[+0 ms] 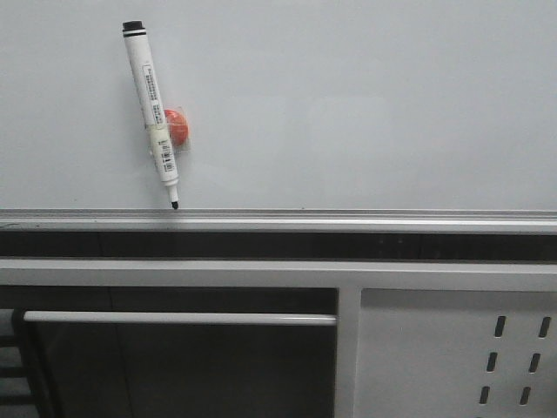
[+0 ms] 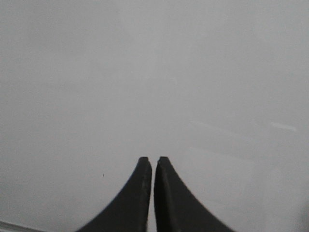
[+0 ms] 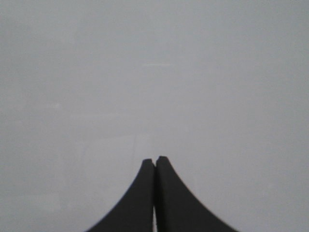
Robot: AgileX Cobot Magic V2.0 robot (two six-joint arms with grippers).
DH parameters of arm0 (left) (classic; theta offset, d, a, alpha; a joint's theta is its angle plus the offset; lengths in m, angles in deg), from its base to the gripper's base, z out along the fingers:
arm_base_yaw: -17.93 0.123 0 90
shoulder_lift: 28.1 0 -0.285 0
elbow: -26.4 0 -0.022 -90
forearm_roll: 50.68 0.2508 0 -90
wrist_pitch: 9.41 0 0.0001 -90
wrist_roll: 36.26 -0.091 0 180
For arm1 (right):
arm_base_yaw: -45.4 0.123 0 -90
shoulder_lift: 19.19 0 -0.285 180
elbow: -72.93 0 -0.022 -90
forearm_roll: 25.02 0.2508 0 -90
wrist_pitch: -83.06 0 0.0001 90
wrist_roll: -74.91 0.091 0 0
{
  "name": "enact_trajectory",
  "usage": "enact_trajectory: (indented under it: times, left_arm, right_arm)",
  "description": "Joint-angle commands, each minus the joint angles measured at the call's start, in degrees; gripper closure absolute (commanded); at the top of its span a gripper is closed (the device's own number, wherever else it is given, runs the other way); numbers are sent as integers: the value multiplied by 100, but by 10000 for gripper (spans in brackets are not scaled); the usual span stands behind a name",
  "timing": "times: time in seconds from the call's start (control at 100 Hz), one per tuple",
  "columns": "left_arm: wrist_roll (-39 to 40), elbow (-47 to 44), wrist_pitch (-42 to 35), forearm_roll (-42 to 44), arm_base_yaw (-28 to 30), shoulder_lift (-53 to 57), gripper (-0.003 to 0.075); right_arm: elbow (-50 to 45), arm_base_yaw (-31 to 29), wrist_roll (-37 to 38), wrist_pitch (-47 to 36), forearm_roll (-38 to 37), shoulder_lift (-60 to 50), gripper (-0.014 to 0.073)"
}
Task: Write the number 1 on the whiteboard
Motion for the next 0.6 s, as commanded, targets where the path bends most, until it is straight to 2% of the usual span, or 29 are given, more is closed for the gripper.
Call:
enact_trajectory:
  times: [0.0, 0.13, 0.28, 0.43, 0.49, 0.59]
  left_arm:
    - [53, -126, -731, -48, 15, 164, 738]
    - [146, -126, -891, -90, 15, 164, 738]
    - [1213, -126, -1297, 269, 15, 164, 738]
    - [1272, -126, -2056, 1346, 15, 164, 738]
    - [1406, -126, -2266, 1291, 15, 164, 738]
    - [1593, -89, -2122, 1234, 15, 154, 738]
  right_arm:
    - [-162, -36, 31, -589, 267, -102, 669]
    - [-162, -36, 258, -621, 823, -102, 669]
    - [-162, -36, 1067, -390, 897, -102, 669]
    - [-101, -36, 1444, -246, 910, -102, 669]
    - [-101, -36, 1733, -232, 1038, -102, 669]
    - [-125, -36, 1912, -36, 1433, -102, 669]
